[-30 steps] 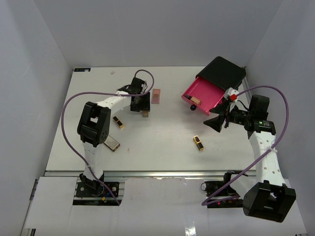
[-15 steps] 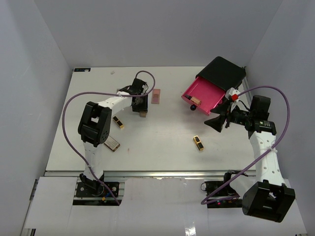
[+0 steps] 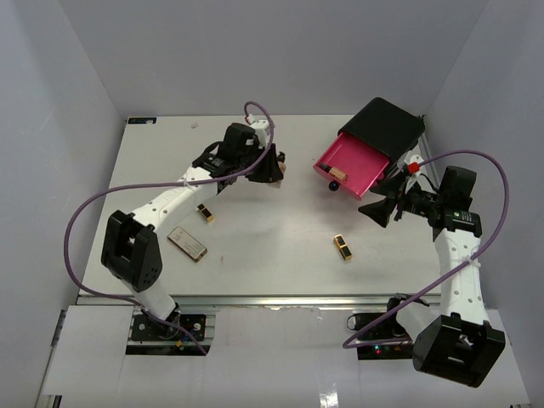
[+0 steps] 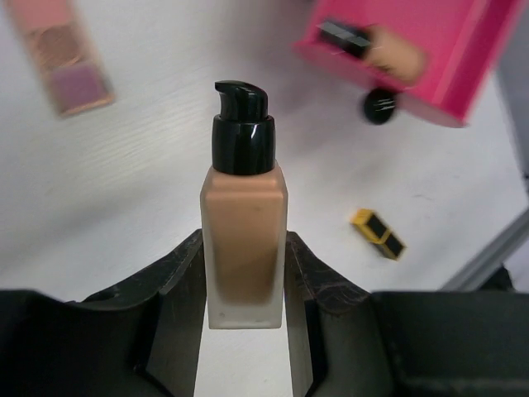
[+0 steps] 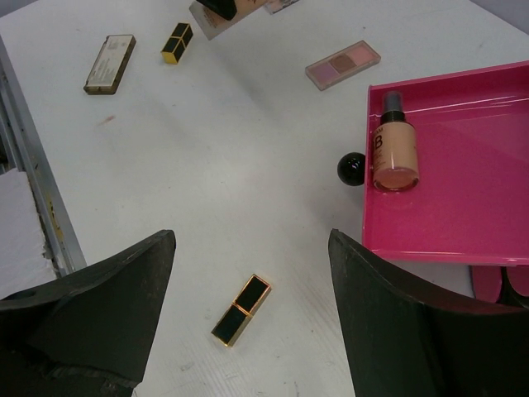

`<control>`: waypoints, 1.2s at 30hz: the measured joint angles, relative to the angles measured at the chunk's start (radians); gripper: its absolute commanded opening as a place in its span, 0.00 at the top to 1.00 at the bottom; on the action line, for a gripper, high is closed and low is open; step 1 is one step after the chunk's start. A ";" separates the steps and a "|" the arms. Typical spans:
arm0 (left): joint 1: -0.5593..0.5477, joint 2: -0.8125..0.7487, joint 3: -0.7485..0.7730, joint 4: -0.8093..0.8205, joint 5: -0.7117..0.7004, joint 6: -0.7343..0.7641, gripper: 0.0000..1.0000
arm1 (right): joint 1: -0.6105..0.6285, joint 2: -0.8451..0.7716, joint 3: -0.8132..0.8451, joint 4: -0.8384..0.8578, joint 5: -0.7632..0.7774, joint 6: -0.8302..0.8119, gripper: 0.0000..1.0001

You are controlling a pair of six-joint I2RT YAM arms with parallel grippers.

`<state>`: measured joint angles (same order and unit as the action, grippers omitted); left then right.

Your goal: Organize the makeup

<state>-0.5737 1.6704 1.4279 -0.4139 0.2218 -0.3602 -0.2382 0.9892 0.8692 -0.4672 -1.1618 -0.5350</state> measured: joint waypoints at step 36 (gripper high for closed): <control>-0.263 0.638 0.716 0.085 0.023 -0.220 0.88 | -0.115 -0.023 -0.016 0.026 -0.084 0.024 0.19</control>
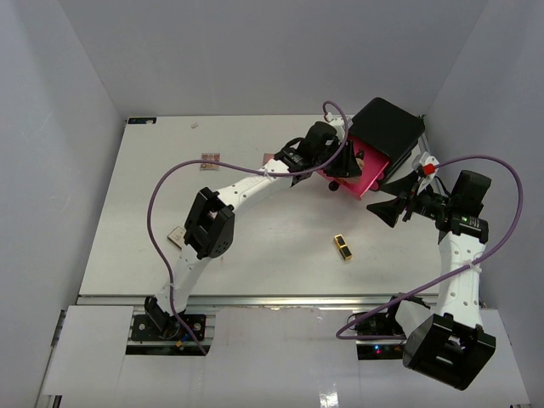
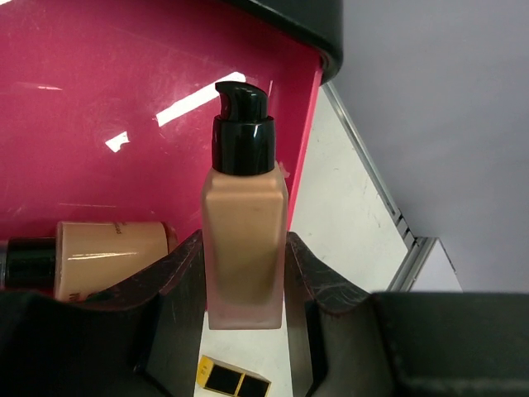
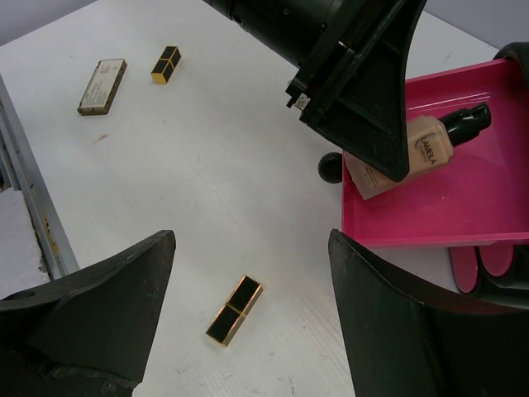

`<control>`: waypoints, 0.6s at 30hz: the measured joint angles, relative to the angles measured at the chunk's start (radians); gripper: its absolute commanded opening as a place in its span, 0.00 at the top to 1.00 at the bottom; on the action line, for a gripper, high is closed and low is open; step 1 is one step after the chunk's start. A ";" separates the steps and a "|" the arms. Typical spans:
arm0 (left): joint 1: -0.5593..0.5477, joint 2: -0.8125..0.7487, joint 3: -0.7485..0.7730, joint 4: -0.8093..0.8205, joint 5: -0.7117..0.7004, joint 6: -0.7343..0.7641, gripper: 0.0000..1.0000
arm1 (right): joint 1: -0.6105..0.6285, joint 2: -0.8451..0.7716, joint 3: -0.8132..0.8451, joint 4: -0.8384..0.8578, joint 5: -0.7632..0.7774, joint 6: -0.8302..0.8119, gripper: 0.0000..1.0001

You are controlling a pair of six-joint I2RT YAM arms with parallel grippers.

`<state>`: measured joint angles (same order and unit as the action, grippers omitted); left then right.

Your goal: Organize the makeup

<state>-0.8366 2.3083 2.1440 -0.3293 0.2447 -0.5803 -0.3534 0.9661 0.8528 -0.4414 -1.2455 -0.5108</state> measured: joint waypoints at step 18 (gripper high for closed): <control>-0.037 0.043 0.049 -0.007 -0.036 0.030 0.39 | -0.006 0.005 0.000 0.004 -0.014 0.006 0.18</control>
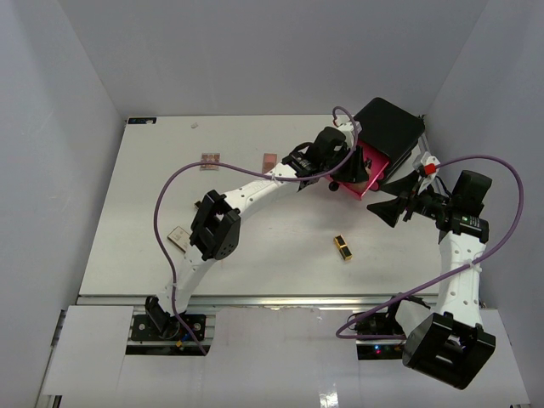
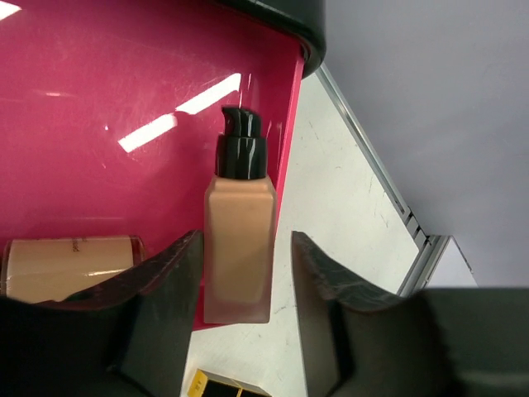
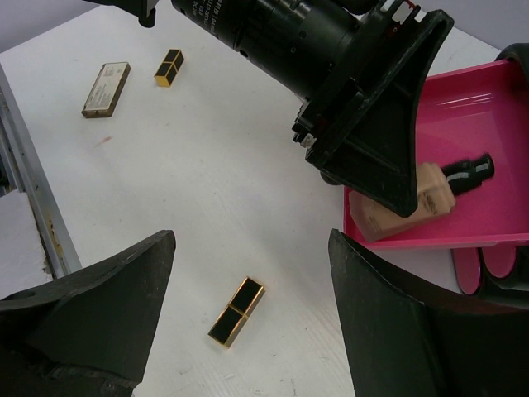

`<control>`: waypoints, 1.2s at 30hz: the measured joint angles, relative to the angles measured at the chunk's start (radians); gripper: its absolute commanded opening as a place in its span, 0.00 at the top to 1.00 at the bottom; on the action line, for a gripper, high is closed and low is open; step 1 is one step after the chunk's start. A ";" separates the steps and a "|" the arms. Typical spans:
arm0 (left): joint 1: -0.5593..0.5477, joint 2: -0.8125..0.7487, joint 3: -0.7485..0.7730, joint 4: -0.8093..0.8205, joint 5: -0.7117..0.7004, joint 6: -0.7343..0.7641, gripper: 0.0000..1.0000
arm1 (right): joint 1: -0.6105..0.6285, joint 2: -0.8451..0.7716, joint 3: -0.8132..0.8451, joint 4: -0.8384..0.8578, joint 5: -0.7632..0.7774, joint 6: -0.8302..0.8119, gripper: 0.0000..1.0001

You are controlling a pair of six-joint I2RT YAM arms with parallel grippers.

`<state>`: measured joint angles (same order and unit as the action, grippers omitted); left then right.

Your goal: Organize the makeup

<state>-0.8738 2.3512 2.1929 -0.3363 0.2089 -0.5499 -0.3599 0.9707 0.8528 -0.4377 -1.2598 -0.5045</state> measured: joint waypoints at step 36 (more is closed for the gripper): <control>0.398 -1.067 -1.149 0.188 0.025 0.172 0.38 | 0.651 0.067 0.014 -0.034 0.579 -0.238 0.70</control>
<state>-0.4758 1.2847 1.0435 -0.1486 0.2341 -0.3775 0.2914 1.0374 0.8673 -0.4715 -0.6812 -0.7423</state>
